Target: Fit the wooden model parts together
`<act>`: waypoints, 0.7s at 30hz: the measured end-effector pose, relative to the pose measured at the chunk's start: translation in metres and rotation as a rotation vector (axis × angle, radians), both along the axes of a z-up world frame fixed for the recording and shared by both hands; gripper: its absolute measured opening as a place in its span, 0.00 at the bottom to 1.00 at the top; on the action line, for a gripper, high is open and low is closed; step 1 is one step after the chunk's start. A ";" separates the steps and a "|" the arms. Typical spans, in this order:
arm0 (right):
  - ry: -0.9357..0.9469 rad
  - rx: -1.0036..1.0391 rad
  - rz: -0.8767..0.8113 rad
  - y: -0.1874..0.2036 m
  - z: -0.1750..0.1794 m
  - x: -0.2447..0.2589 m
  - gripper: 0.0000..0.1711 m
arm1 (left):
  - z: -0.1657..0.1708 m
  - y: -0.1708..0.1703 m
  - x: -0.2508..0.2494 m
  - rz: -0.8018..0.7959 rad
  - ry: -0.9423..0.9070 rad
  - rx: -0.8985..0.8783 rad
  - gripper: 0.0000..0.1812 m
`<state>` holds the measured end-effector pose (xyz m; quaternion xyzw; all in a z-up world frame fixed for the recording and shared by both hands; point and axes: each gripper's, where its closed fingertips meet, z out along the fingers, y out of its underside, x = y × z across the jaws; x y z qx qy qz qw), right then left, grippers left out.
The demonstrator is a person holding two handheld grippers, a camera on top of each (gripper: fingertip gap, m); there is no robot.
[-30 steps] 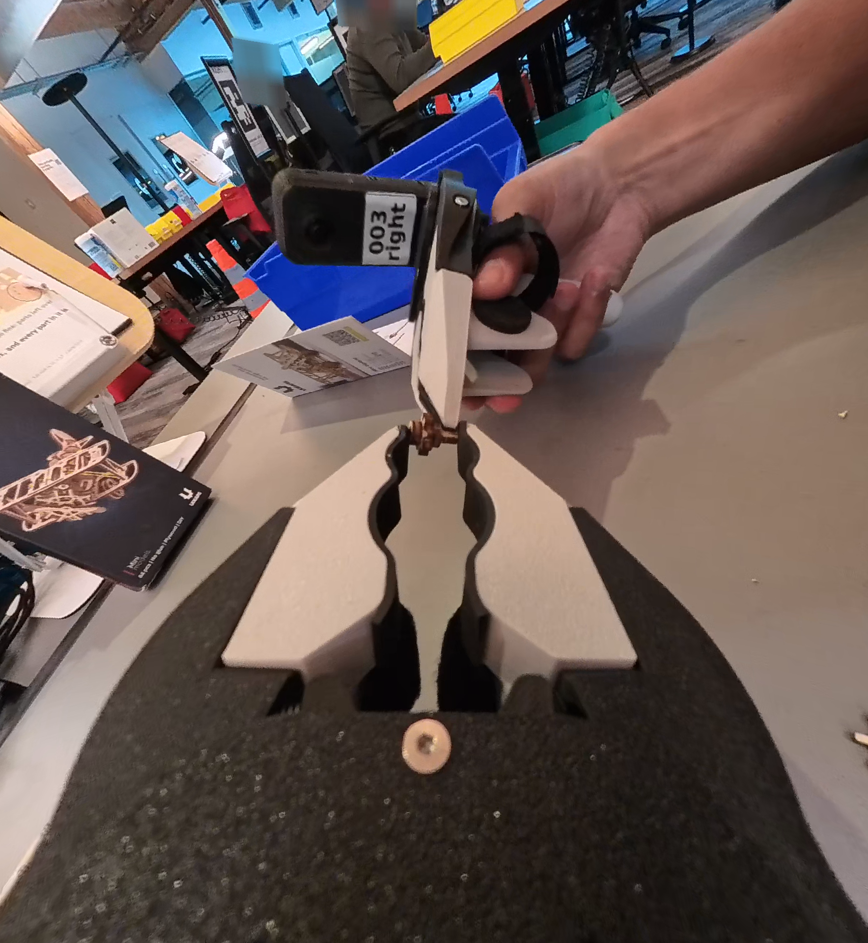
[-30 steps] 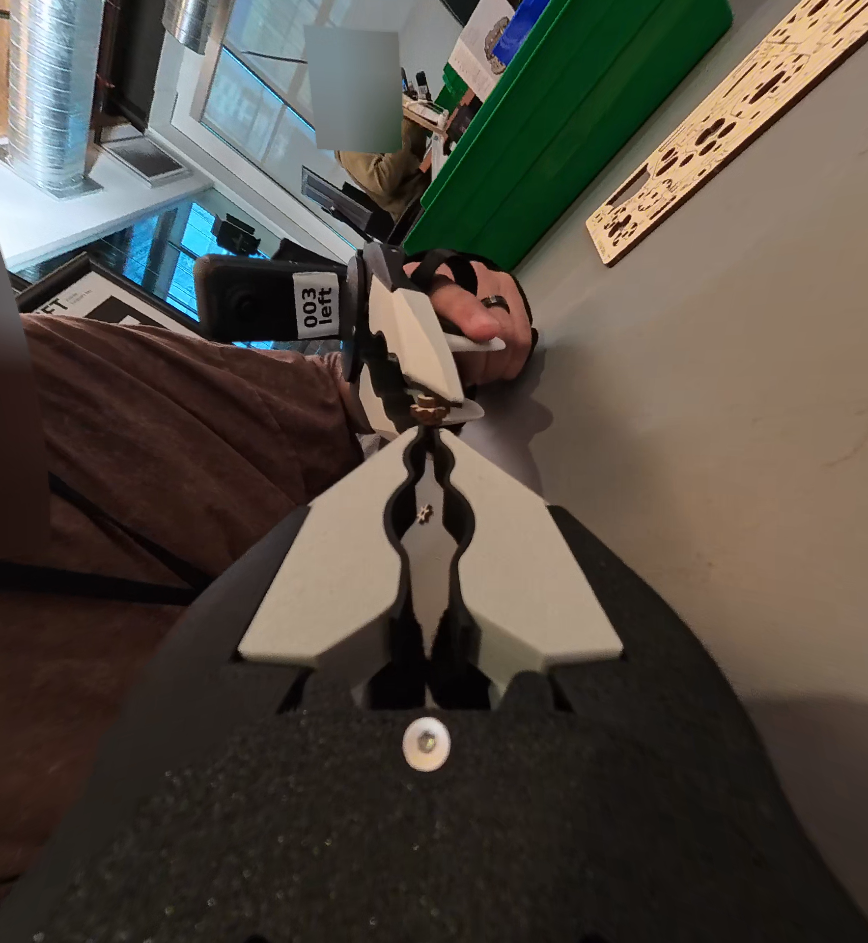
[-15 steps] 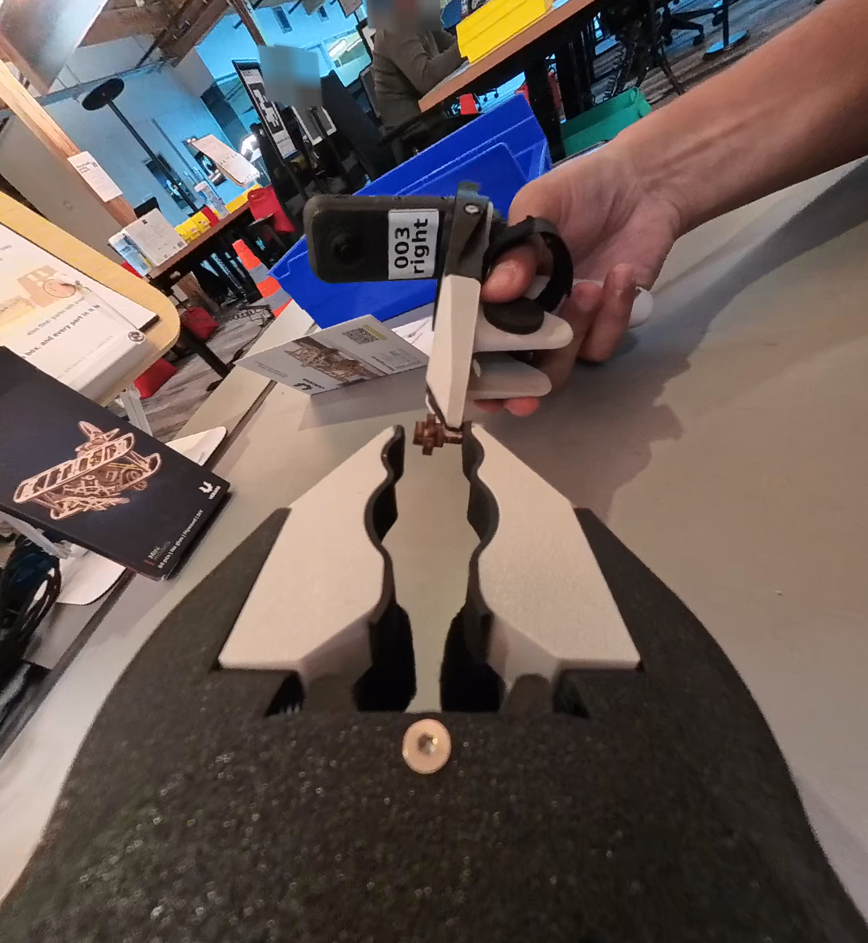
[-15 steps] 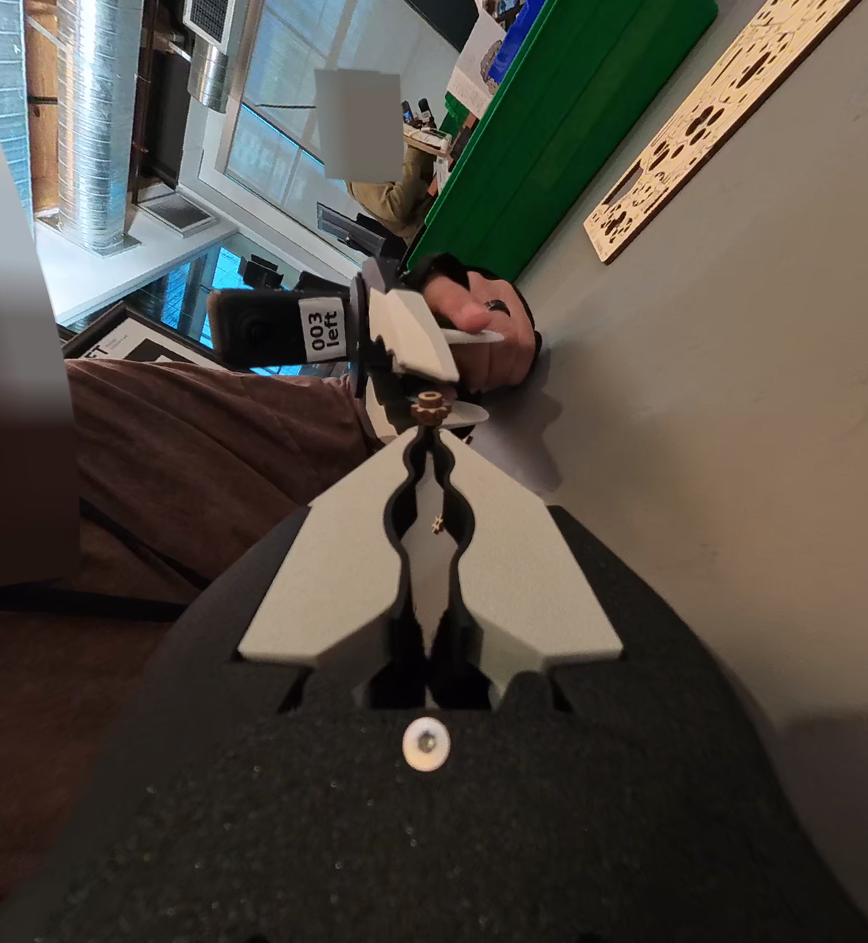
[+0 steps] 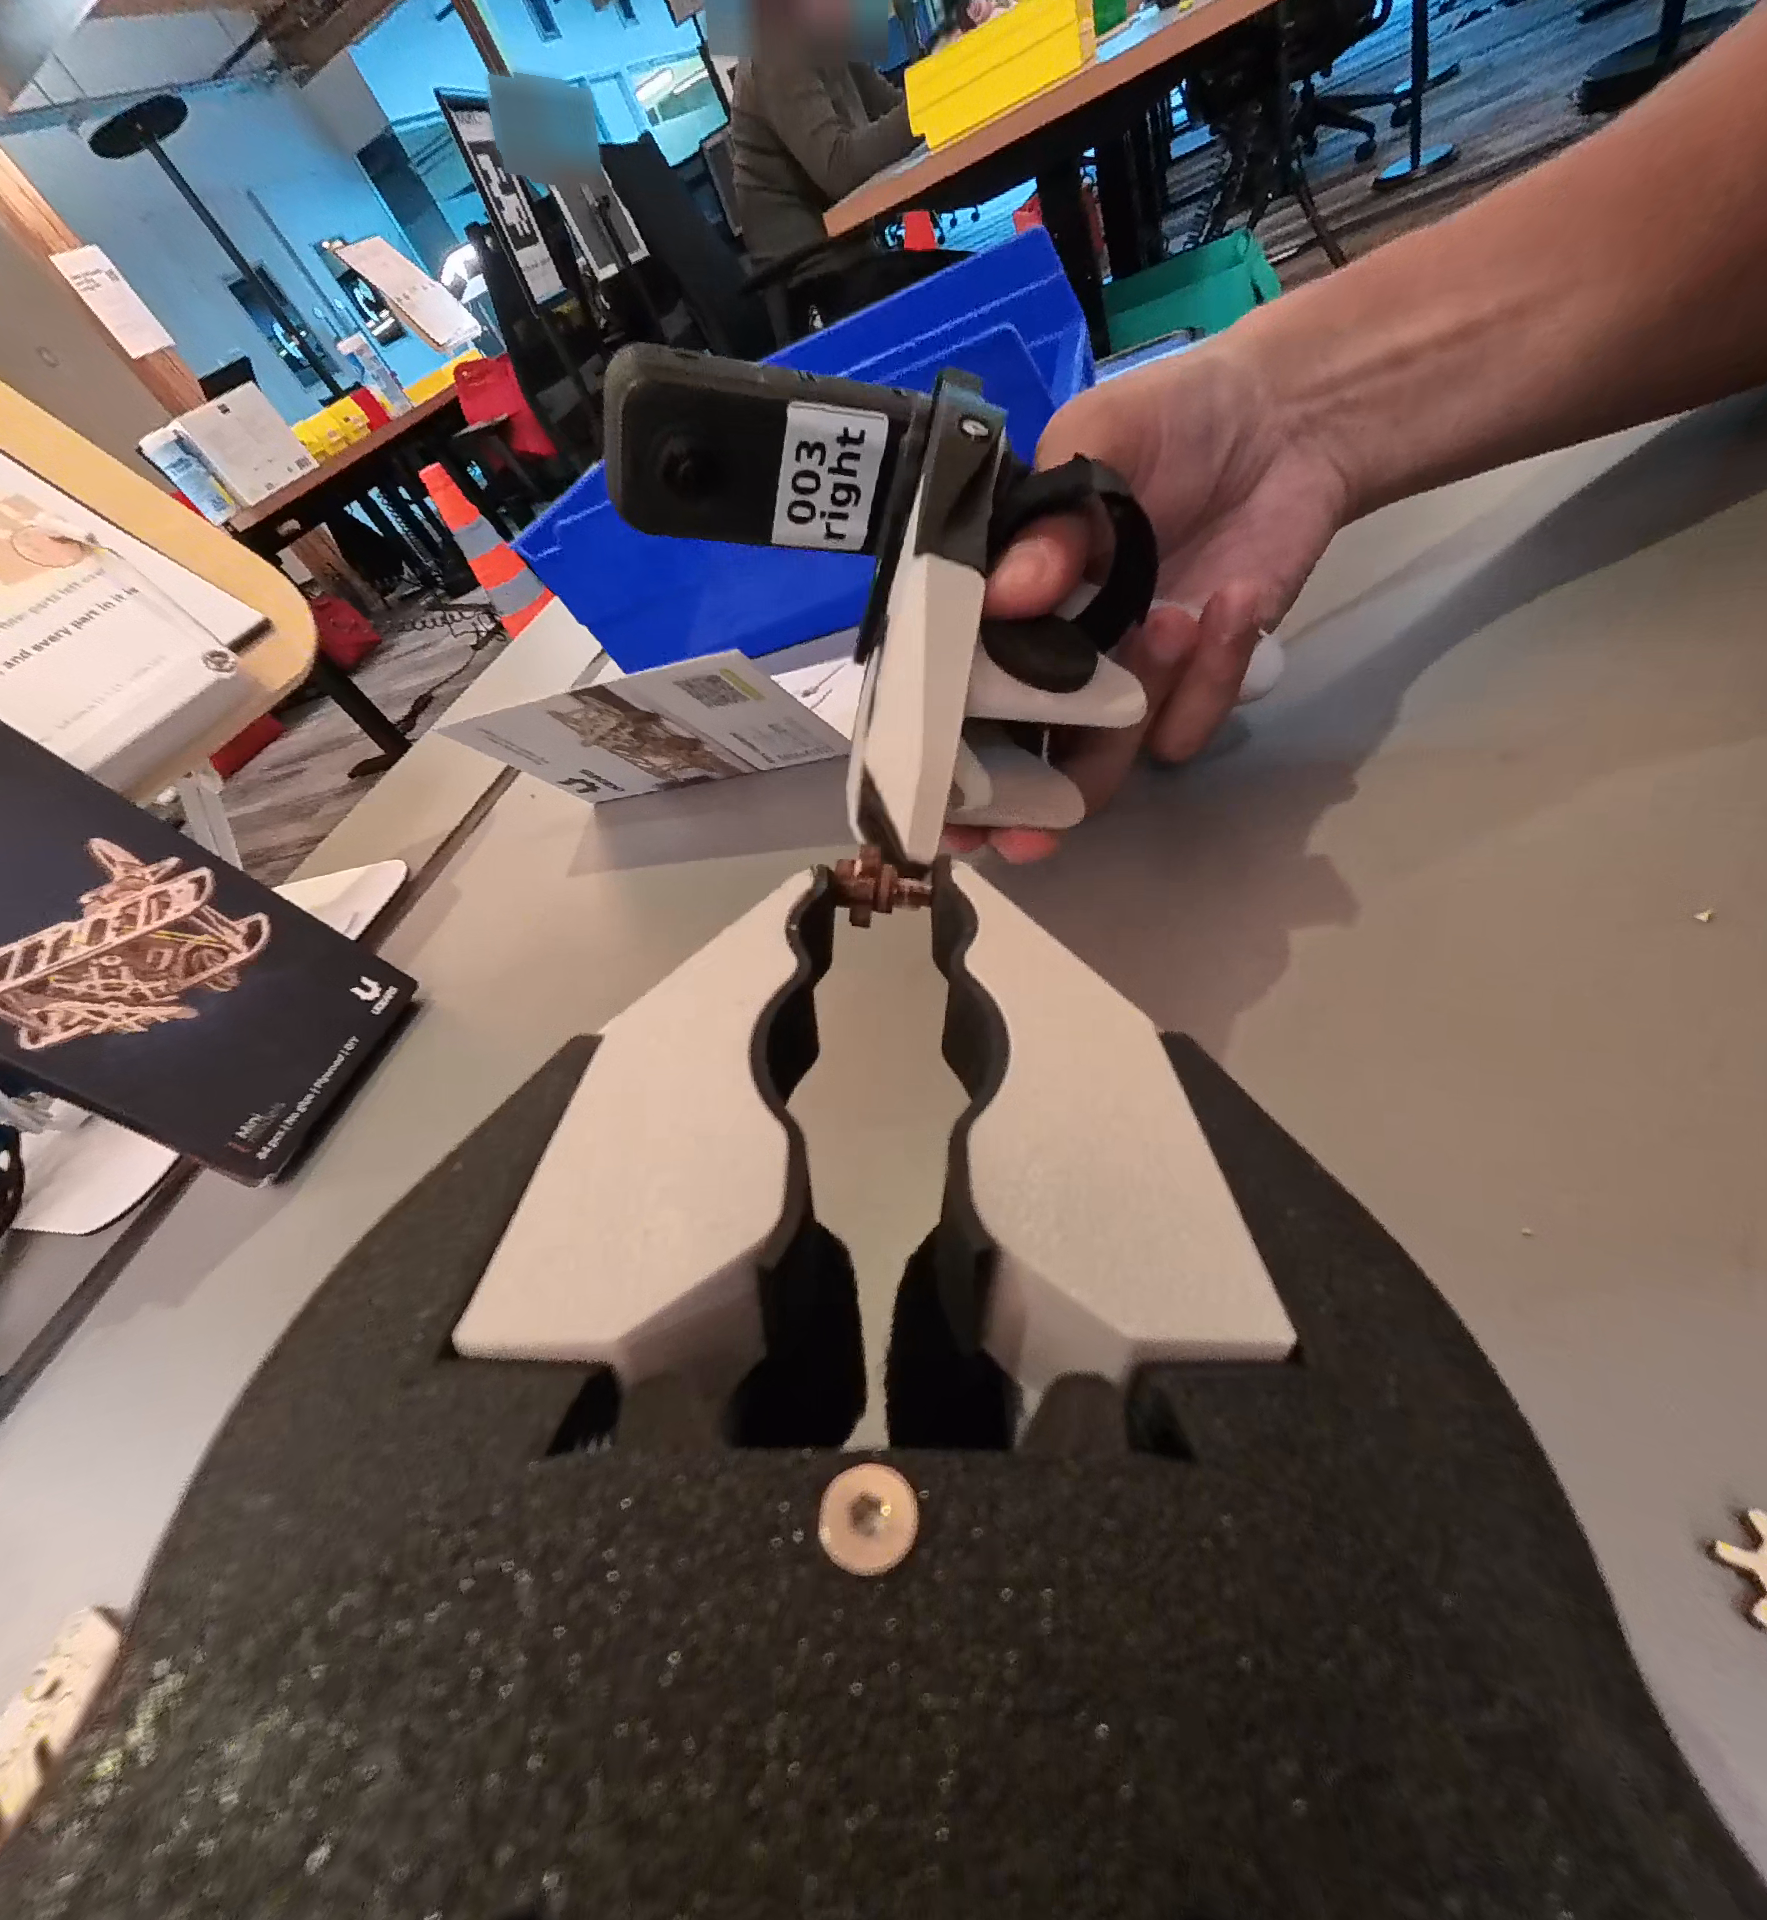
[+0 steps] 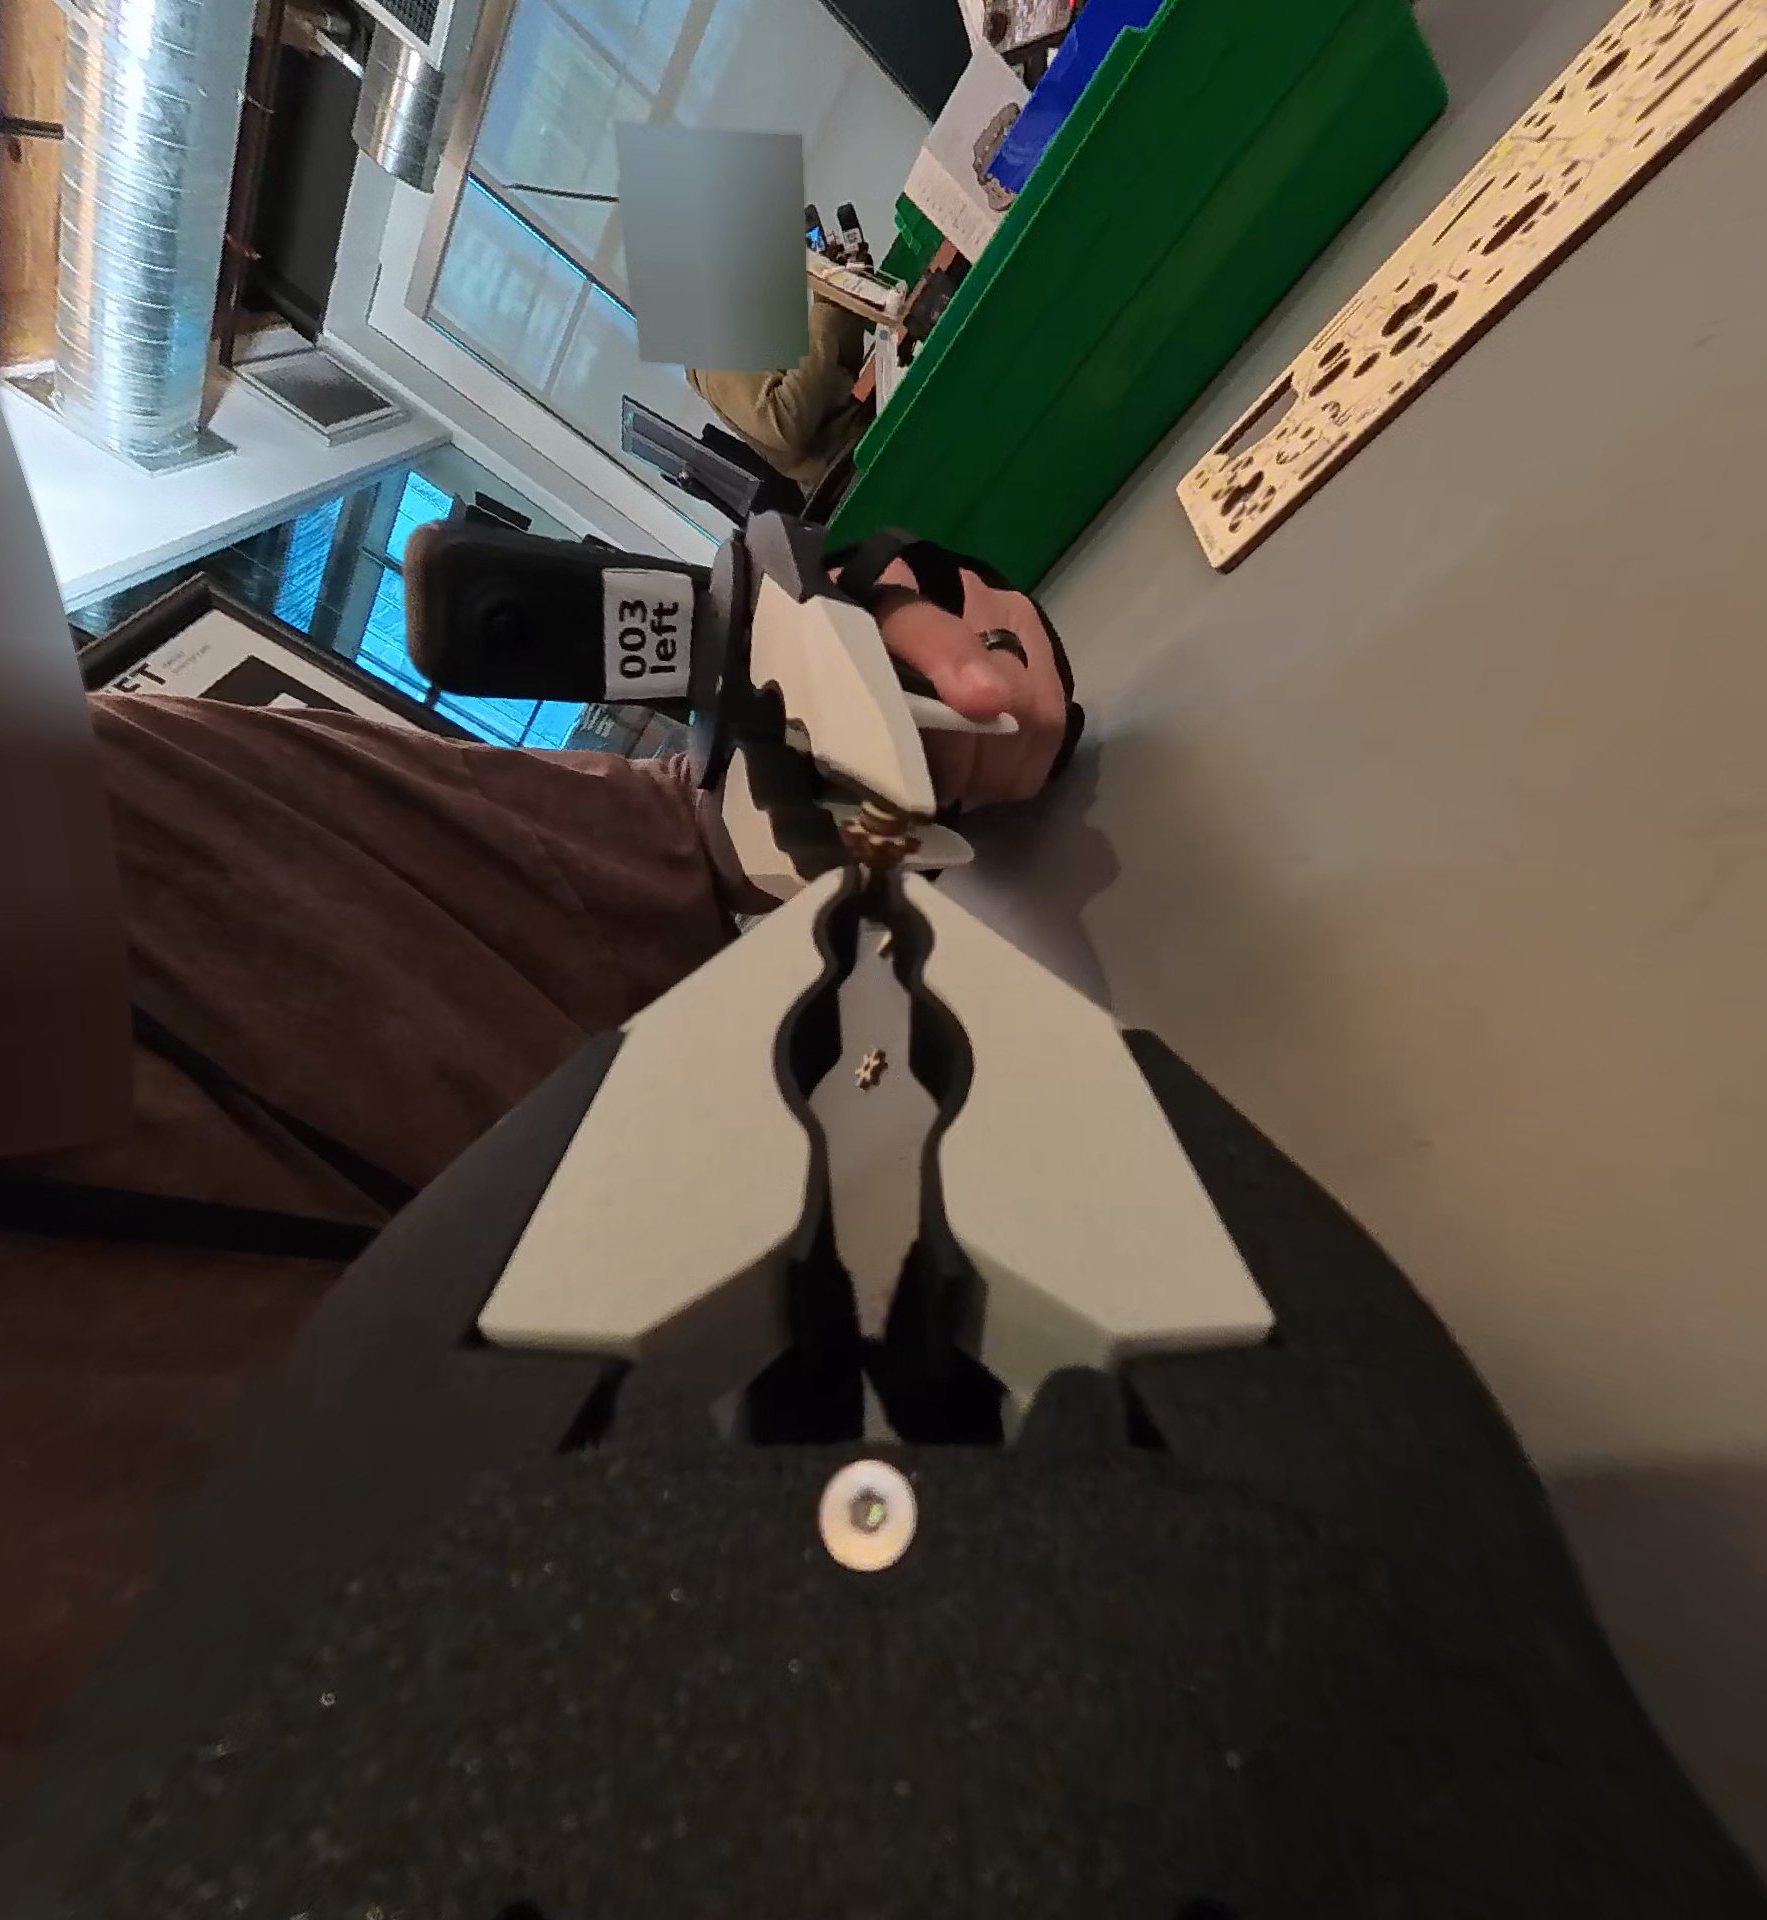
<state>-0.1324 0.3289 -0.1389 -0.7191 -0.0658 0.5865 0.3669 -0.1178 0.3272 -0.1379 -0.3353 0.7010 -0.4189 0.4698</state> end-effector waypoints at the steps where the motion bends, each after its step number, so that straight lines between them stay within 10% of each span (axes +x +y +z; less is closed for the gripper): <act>1: 0.001 0.004 -0.004 0.001 0.001 0.001 0.04 | 0.002 0.001 0.000 0.004 -0.009 0.003 0.09; 21: 0.225 -0.063 0.048 0.000 0.019 -0.011 0.04 | 0.015 -0.003 -0.003 0.006 -0.077 0.055 0.09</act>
